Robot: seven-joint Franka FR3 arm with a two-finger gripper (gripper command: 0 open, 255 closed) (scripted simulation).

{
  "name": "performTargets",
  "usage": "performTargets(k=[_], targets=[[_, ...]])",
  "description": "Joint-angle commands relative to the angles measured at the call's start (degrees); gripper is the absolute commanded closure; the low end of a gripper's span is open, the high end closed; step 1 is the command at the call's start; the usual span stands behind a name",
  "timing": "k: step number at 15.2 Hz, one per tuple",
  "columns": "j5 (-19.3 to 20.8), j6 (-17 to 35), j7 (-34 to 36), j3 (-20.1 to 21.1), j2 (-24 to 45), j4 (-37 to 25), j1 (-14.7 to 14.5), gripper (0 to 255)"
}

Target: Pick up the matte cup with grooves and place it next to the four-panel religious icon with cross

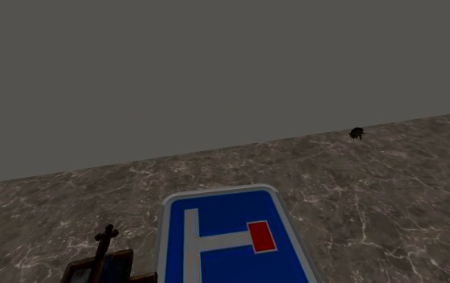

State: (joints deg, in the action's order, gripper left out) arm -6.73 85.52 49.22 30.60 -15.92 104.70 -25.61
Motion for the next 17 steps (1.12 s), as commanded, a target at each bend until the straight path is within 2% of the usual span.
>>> performTargets(k=[1,5,9,12,14,17], targets=[[0.1,-0.3,3.7,2.5,1.9,-2.3,-0.9,255],[1.3,-0.5,10.9,7.4,6.6,-6.9,-2.7,255],[4.4,-1.1,18.9,12.5,13.2,-12.8,-5.3,255],[8.2,-2.0,25.5,15.8,19.5,-18.3,-8.4,255],[12.4,-3.4,31.1,18.1,25.7,-23.8,-12.4,255],[11.6,-0.7,30.5,17.5,24.6,-20.4,-12.0,255]])
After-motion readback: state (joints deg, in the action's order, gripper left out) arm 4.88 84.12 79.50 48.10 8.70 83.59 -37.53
